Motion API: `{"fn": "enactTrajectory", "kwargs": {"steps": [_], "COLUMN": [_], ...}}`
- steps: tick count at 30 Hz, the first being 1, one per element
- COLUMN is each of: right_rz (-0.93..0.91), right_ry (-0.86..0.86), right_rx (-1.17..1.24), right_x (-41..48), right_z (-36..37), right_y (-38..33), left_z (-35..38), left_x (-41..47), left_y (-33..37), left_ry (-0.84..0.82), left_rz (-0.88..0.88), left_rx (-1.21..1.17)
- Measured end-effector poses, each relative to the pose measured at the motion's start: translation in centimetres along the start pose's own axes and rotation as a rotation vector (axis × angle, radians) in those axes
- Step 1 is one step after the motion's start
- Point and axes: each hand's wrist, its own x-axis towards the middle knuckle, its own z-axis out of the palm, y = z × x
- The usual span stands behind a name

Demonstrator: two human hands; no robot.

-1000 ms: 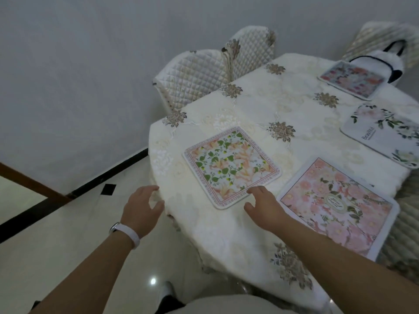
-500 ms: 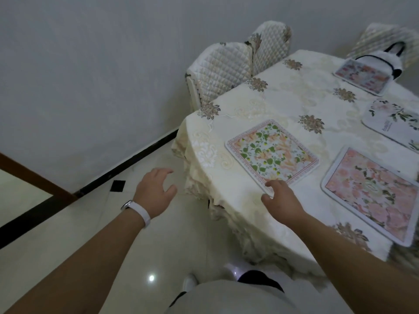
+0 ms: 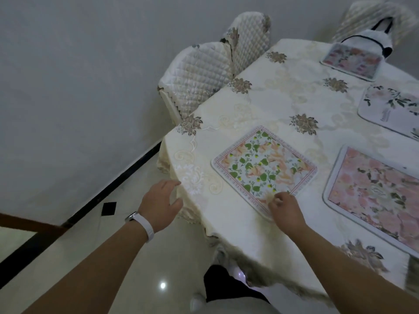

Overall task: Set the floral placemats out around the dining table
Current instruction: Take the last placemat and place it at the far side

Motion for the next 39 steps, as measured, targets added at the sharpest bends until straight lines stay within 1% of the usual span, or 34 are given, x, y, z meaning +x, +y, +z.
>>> {"fn": "enactTrajectory", "kwargs": {"steps": [3,8,14,22,25,30,33,39], "right_rz": [0.094,0.194,0.276,0.358,0.384,0.509,0.568,0.63], "right_ry": [0.032,0.109,0.136,0.178,0.213,0.268,0.291,0.333], "right_rx": [0.124,0.208,0.288,0.455,0.507,0.668,0.715,0.763], "right_x": [2.9,6.5,6.9,6.8,7.6,8.2,8.9,9.2], "right_z": [-0.8,-2.4,-3.8,-4.0,-3.6,-2.7,-2.8,-2.8], "right_y": [0.4,1.0,2.1,3.1,3.1,2.4,2.1,1.3], "left_z": [0.4,1.8,4.5,7.2,8.4,9.5,9.8,10.3], "left_x": [4.1,12.0,18.2,23.4,25.0,27.0,28.6,29.9], "left_y": [1.8,4.5,7.8,11.4,12.3,13.1,13.1,12.5], "left_ry": [-0.097,-0.203,-0.316,-0.442,-0.444,-0.437,-0.45,-0.481], "left_rz": [0.013,0.039,0.049,0.068,0.048,-0.051,-0.016,-0.053], "left_rx": [0.032,0.062,0.093,0.126,0.101,0.023,0.061,-0.024]}}
